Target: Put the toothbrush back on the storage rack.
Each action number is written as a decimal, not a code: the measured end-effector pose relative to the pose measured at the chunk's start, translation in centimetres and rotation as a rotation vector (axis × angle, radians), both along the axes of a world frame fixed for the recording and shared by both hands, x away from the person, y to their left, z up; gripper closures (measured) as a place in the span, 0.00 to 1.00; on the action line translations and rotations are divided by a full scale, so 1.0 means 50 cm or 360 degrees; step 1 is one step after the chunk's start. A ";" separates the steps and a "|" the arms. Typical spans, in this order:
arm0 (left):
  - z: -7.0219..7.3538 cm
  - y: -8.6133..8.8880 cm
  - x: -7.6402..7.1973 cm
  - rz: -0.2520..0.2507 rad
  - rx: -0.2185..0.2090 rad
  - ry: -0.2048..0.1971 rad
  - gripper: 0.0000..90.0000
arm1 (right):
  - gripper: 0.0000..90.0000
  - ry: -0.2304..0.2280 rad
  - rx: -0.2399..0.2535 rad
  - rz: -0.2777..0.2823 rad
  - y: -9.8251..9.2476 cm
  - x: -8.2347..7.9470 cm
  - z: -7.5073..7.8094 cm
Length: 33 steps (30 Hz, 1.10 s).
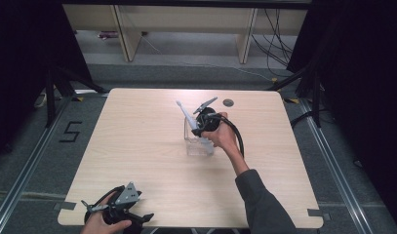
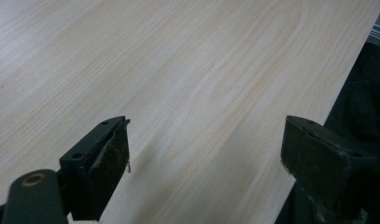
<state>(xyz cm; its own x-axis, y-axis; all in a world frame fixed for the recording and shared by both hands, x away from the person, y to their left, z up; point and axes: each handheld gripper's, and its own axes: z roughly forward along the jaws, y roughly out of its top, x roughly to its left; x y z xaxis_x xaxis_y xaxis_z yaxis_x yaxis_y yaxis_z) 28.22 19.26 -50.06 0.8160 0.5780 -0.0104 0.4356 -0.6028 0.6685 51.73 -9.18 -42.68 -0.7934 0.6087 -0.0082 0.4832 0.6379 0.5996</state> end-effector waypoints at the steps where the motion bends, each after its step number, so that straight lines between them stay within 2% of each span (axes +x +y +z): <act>1: 0.000 0.000 0.000 0.0000 0.0000 0.0000 0.16 | 0.73 0.0000 0.0000 0.0000 0.000 0.000 0.000; 2: 0.000 0.000 0.000 0.0001 -0.0002 0.0000 0.16 | 0.73 0.0001 -0.0002 -0.0001 0.000 0.000 0.000; 3: 0.000 0.000 0.000 0.0001 -0.0003 -0.0001 0.16 | 0.73 0.0045 -0.0011 -0.0044 0.002 -0.004 0.001; 4: 0.001 0.001 0.000 0.0002 -0.0002 -0.0002 0.16 | 0.73 0.0016 -0.0008 0.0009 0.003 0.000 0.000; 8: 0.001 0.001 0.000 0.0003 -0.0003 -0.0004 0.16 | 0.73 0.0031 -0.0007 -0.0002 0.003 0.000 0.001; 9: 0.001 0.001 0.000 0.0002 -0.0003 -0.0003 0.16 | 0.73 0.0030 -0.0013 -0.0049 0.003 -0.004 0.002; 11: 0.001 0.001 0.000 0.0002 -0.0002 -0.0004 0.16 | 0.73 -0.0018 0.0010 0.0001 -0.002 0.000 0.002; 12: 0.001 0.001 0.000 0.0001 -0.0001 -0.0005 0.16 | 0.73 -0.0018 0.0010 0.0001 -0.002 0.000 0.002; 13: 0.001 0.001 0.001 0.0003 0.0002 0.0001 0.16 | 0.73 0.0019 -0.0027 -0.0064 -0.001 -0.002 0.004; 14: 0.001 0.000 0.000 0.0004 -0.0002 -0.0004 0.16 | 0.72 -0.0007 0.0000 -0.0010 -0.004 -0.001 0.005; 16: 0.001 0.000 0.000 0.0002 -0.0001 -0.0003 0.16 | 0.71 0.0009 0.0020 -0.0029 -0.005 -0.004 0.007; 19: 0.000 0.001 0.001 0.0003 -0.0003 -0.0002 0.16 | 0.70 -0.0030 0.0012 -0.0001 -0.008 -0.002 0.009; 21: 0.001 0.000 0.000 0.0006 -0.0004 -0.0004 0.16 | 0.68 0.0027 0.0016 -0.0068 -0.008 -0.010 0.014; 24: 0.001 0.001 0.001 0.0004 -0.0004 -0.0005 0.16 | 0.64 -0.0028 0.0033 -0.0038 -0.011 -0.008 0.019; 25: 0.001 0.001 0.001 0.0003 -0.0001 -0.0005 0.16 | 0.59 -0.0050 0.0048 -0.0034 -0.011 -0.009 0.020; 27: 0.001 0.001 0.001 0.0001 -0.0002 -0.0002 0.16 | 0.59 -0.0058 0.0028 -0.0009 -0.014 -0.008 0.023; 29: 0.000 0.000 0.000 0.0002 -0.0005 0.0002 0.16 | 0.57 -0.0072 0.0043 -0.0013 -0.016 -0.009 0.025; 30: 0.000 0.000 0.000 0.0003 -0.0013 0.0004 0.16 | 0.56 -0.0079 0.0046 -0.0043 -0.015 -0.012 0.027; 31: 0.000 0.000 0.001 0.0002 -0.0001 0.0000 0.16 | 0.55 -0.0079 0.0050 -0.0018 -0.017 -0.011 0.029; 32: 0.000 0.001 0.001 0.0004 0.0000 0.0000 0.16 | 0.54 -0.0069 0.0058 -0.0032 -0.017 -0.013 0.031; 33: 0.000 0.001 0.001 0.0003 -0.0001 0.0000 0.16 | 0.54 -0.0100 0.0043 -0.0022 -0.018 -0.014 0.032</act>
